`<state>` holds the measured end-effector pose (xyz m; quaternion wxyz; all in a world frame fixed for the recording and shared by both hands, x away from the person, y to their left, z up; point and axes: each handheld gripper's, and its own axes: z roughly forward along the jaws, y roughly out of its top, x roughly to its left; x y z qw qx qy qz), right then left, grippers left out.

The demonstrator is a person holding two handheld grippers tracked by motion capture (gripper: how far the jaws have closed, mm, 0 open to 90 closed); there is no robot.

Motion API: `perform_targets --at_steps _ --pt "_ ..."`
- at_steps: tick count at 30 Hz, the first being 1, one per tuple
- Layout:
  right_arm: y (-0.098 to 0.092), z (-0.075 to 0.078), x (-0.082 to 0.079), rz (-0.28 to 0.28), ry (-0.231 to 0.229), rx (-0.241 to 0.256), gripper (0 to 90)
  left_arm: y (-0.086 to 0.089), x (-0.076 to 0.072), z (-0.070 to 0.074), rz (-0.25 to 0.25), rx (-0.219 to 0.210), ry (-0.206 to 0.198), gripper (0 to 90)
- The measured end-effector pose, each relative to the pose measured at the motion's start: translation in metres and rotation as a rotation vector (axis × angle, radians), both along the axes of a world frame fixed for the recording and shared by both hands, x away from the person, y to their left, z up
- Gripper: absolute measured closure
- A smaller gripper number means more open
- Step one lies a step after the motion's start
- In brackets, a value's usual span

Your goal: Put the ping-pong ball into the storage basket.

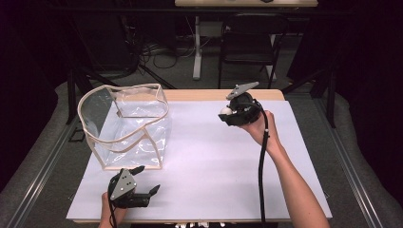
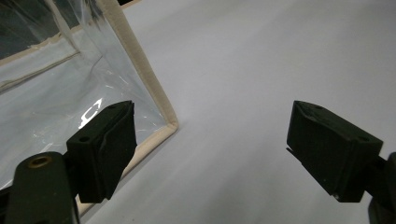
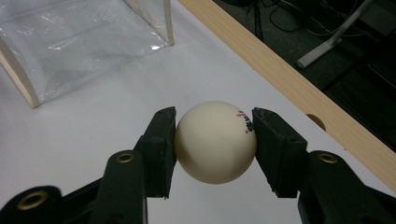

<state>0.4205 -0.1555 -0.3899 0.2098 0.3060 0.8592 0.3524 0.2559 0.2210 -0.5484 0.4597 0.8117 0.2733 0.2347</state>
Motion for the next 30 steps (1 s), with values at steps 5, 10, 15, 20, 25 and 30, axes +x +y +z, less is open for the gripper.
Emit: perform_targets --at_steps 5,10,15,20,25,30 --pt "0.002 0.003 0.001 0.005 -0.004 -0.002 51.4 0.000 0.000 0.000 0.001 -0.001 0.001 16.2" --pt "0.004 0.006 0.003 0.007 -0.010 -0.005 51.4 0.000 0.000 0.000 0.000 0.000 0.000 16.2" --pt "0.007 0.008 0.003 0.012 -0.014 -0.007 51.4 0.000 0.000 0.000 0.001 -0.001 0.001 16.2" --pt "0.010 0.010 0.005 0.016 -0.016 -0.009 51.4 0.000 0.000 0.000 -0.001 0.001 0.000 16.2" --pt "0.014 0.015 0.005 0.021 -0.024 -0.009 51.4 0.000 0.000 0.000 -0.001 0.002 0.003 16.2" --pt "0.018 0.018 0.006 0.028 -0.028 -0.010 51.4 0.000 0.000 0.000 -0.003 0.002 0.002 16.2"
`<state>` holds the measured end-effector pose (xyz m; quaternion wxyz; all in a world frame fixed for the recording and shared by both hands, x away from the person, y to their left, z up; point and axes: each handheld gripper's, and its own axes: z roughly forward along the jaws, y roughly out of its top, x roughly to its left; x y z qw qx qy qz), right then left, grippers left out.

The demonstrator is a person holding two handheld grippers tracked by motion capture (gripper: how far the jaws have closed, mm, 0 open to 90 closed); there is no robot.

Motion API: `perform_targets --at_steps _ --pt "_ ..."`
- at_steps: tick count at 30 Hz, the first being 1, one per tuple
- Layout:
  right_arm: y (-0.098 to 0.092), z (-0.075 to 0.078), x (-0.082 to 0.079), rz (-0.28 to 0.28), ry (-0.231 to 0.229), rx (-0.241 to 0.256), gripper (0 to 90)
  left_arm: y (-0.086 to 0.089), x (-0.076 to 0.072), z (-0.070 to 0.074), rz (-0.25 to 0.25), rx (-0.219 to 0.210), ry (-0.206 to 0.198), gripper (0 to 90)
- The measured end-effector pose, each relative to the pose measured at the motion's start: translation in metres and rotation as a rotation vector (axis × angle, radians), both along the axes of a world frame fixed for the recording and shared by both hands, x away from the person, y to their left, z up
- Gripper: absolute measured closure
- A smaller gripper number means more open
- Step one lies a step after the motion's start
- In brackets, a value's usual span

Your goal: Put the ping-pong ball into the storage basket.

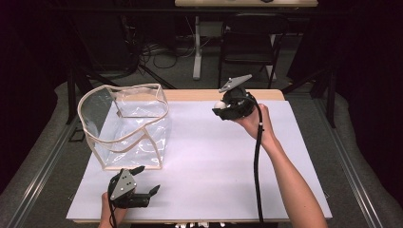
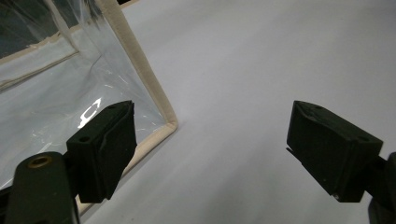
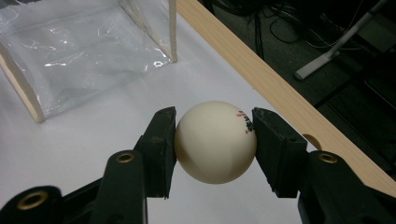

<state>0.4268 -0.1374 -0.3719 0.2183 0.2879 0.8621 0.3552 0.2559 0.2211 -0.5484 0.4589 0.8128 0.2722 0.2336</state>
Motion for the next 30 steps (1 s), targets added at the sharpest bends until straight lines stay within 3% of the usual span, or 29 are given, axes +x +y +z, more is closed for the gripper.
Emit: perform_targets --at_steps 30 --pt "0.022 0.007 0.009 0.028 -0.008 -0.003 51.4 0.000 0.000 0.000 0.003 -0.007 -0.002 16.2"
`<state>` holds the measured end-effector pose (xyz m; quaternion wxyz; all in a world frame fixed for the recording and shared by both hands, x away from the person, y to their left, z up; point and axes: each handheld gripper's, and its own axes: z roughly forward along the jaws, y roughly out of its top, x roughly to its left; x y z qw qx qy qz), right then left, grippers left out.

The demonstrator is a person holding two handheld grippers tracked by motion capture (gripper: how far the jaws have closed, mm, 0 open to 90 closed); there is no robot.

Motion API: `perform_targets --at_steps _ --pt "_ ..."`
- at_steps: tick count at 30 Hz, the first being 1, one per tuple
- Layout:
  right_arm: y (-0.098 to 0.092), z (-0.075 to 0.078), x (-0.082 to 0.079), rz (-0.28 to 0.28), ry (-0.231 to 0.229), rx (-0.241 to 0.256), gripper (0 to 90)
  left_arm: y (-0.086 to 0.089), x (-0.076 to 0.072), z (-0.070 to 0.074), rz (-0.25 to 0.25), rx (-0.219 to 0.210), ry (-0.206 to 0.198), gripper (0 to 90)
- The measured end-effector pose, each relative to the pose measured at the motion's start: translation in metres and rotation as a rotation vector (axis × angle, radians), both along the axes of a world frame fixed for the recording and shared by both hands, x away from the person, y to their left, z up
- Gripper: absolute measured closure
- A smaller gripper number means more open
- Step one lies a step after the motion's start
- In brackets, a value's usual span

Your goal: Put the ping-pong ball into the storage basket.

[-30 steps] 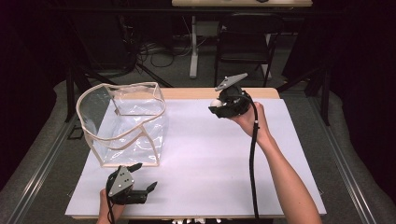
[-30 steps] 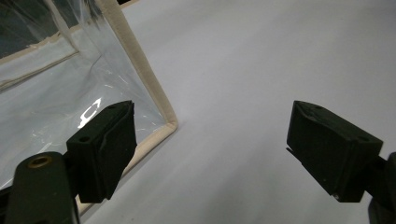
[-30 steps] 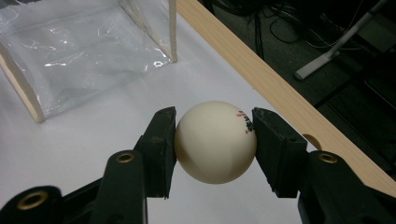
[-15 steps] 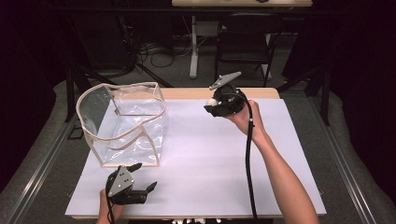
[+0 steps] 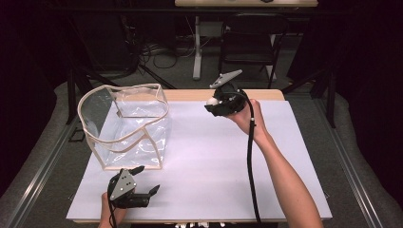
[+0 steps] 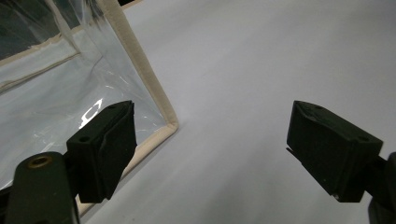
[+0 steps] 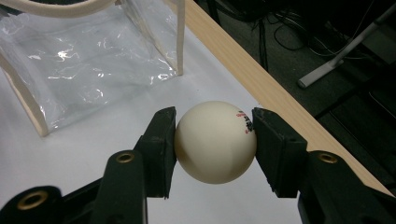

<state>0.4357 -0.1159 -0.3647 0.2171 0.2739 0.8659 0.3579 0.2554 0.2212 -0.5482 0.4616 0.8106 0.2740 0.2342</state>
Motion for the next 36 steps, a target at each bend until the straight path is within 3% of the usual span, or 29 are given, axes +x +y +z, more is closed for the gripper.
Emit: perform_targets --at_steps 36 --pt "0.032 0.010 0.010 0.046 -0.015 -0.019 51.4 0.000 0.000 0.000 -0.005 0.002 0.003 16.2"
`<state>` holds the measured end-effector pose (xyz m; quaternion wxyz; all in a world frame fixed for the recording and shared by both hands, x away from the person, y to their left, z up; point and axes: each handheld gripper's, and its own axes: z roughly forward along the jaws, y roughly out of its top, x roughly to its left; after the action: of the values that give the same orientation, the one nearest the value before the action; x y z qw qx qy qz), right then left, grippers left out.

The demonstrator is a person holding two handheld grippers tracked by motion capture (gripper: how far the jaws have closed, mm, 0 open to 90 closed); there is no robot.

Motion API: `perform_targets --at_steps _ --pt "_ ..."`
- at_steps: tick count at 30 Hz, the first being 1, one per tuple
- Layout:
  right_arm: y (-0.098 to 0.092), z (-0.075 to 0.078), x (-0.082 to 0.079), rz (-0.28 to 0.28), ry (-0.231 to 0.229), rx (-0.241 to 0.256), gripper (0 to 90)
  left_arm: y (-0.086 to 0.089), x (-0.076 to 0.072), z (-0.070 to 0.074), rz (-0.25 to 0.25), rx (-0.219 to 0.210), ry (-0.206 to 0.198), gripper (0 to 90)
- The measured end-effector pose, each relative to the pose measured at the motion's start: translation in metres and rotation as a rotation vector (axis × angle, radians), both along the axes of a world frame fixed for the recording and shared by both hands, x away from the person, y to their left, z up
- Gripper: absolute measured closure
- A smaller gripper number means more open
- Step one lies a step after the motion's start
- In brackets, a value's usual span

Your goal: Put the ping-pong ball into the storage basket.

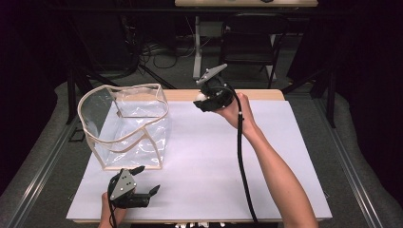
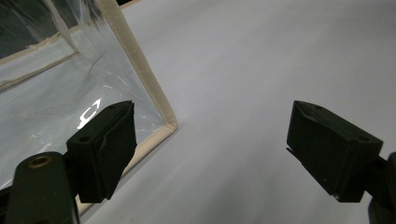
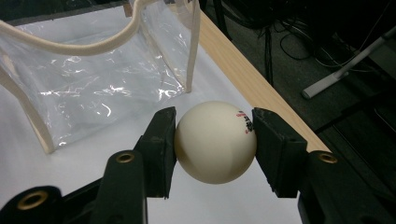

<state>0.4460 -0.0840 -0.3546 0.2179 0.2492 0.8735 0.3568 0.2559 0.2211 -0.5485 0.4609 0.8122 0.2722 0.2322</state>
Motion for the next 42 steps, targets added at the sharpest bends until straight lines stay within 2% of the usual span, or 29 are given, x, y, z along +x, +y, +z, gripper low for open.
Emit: perform_targets --at_steps 18,42 --pt "0.018 0.006 0.004 0.024 -0.005 -0.001 51.4 0.000 0.000 0.000 0.001 -0.001 -0.001 16.2" --pt "0.030 0.014 0.008 0.041 -0.017 -0.006 51.4 0.000 0.000 0.000 0.001 -0.005 -0.002 16.2"
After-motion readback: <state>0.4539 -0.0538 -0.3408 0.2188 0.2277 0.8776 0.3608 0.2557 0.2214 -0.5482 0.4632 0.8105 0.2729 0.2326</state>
